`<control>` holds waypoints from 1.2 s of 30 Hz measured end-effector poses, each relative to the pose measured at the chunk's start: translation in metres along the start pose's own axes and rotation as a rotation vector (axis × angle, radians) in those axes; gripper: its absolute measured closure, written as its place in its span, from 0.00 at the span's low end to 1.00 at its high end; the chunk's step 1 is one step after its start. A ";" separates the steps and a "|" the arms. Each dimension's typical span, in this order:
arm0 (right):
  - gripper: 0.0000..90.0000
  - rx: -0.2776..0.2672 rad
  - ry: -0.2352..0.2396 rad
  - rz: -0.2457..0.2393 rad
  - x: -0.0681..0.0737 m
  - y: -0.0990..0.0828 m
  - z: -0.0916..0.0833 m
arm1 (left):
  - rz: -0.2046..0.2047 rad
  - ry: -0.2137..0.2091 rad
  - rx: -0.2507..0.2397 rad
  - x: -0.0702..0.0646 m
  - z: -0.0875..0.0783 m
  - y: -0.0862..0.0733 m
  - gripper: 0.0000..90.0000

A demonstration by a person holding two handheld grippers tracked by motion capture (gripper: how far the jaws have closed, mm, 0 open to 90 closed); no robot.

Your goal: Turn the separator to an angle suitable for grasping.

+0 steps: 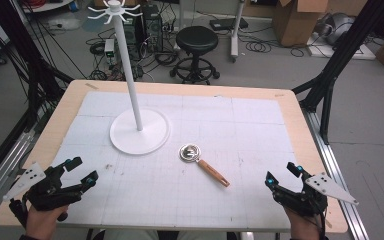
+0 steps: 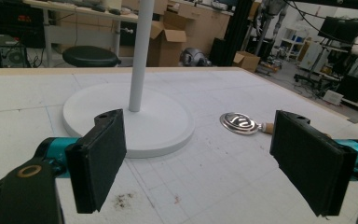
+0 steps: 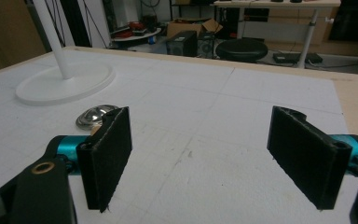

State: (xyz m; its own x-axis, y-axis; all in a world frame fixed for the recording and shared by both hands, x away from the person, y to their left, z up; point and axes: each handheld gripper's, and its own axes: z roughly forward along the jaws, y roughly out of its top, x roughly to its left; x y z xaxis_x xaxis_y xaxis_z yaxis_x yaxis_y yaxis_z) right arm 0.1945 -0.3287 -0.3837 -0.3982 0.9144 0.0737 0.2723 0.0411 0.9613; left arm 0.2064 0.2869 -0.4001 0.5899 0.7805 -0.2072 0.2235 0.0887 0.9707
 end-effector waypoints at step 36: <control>0.99 0.519 0.224 -0.110 0.059 0.009 0.198 | -0.042 0.049 0.040 0.017 -0.004 -0.007 0.23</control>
State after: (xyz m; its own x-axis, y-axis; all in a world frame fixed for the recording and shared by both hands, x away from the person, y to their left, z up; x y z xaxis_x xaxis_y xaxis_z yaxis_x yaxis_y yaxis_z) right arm 0.3471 -0.1945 -0.4234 -0.6090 0.7881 0.0893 0.5907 0.3755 0.7142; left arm 0.2122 0.3020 -0.4103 0.5406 0.8062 -0.2404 0.2783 0.0983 0.9555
